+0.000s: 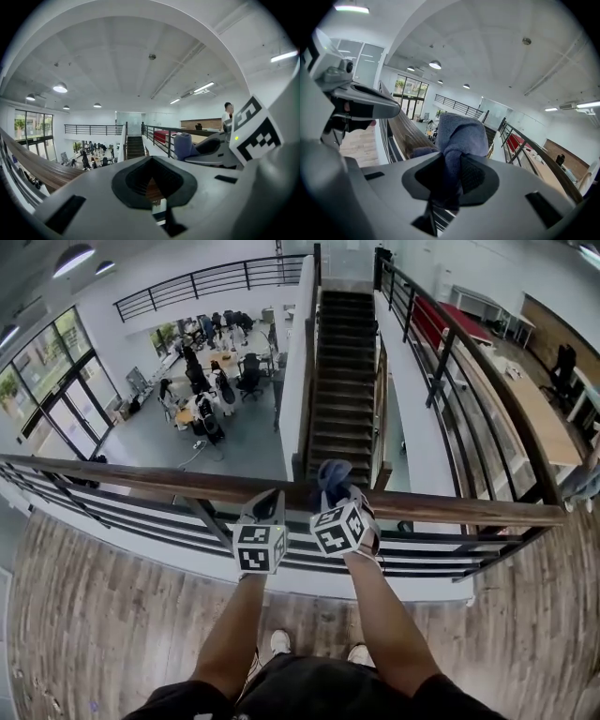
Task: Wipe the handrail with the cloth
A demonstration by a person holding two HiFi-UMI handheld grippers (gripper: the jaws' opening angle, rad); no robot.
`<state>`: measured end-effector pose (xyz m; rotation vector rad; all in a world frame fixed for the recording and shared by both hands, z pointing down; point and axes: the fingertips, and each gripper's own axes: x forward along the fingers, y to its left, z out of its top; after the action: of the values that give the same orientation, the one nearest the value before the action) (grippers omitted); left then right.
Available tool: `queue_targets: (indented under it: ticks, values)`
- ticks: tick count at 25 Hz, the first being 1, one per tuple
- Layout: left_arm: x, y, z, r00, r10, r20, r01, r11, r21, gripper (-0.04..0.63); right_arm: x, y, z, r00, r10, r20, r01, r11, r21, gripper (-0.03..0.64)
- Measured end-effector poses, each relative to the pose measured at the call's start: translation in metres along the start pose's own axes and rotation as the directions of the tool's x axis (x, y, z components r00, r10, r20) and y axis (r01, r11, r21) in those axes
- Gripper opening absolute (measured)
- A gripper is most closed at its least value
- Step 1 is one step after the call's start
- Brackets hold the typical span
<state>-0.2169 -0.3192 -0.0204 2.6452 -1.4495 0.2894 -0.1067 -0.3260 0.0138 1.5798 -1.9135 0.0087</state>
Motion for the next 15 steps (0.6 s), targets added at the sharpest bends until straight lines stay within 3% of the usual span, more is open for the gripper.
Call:
queue_targets:
  ticks: [15]
  values:
    - [0.053, -0.225, 0.006, 0.996, -0.085, 0.008, 0.085, 0.995, 0.048, -0.002, -0.082, -0.167, -0.139, 0.997, -0.070, 0.024, 0.068, 0.995, 0.074, 0.094]
